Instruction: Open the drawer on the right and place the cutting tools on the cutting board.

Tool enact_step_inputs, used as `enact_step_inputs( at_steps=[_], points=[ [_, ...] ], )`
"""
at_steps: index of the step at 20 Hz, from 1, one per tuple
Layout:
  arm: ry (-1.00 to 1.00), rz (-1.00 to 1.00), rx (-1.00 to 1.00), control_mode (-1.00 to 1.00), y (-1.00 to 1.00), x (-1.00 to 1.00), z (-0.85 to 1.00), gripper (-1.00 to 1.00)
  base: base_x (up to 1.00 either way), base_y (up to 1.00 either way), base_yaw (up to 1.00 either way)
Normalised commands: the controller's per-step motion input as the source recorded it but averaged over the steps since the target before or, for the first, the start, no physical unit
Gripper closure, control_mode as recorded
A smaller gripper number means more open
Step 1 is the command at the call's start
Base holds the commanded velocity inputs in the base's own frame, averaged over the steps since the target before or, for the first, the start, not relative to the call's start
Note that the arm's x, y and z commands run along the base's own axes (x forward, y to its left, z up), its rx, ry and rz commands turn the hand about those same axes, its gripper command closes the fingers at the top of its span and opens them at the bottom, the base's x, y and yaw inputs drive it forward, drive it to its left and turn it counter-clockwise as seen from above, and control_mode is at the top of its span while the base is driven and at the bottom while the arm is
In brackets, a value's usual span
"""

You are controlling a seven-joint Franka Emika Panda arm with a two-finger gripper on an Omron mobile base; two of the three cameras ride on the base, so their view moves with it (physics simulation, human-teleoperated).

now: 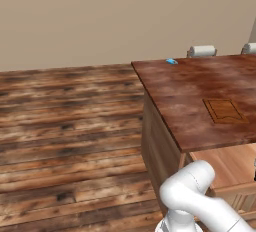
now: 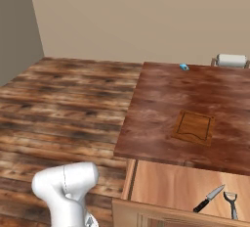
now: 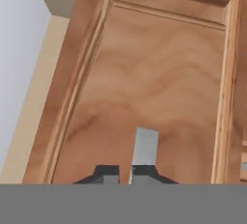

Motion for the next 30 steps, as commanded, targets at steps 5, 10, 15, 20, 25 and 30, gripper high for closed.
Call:
enact_step_inputs(
  at_steps=[5,10,15,20,25,30],
  points=[
    [0.10,0.00,-0.18,-1.00,-0.02,-0.57,-0.02,-1.00,0.00,0.00,0.00],
    [0.08,0.00,-0.20,-1.00,-0.05,-0.55,0.01,-1.00,0.00,0.00,0.00],
    [0.00,0.00,-0.18,-1.00,0.12,-0.26,0.93,-1.00,0.00,0.00,0.00],
    [0.00,0.01,-0.20,-1.00,0.39,0.00,1.00,-1.00,0.00,0.00,0.00],
    [0.07,0.03,-0.24,-1.00,0.49,0.06,0.87,-1.00,0.00,0.00,0.00],
    [0.20,0.06,-0.33,-1.00,0.69,0.18,0.52,-1.00,0.00,0.00,0.00]
  ],
)
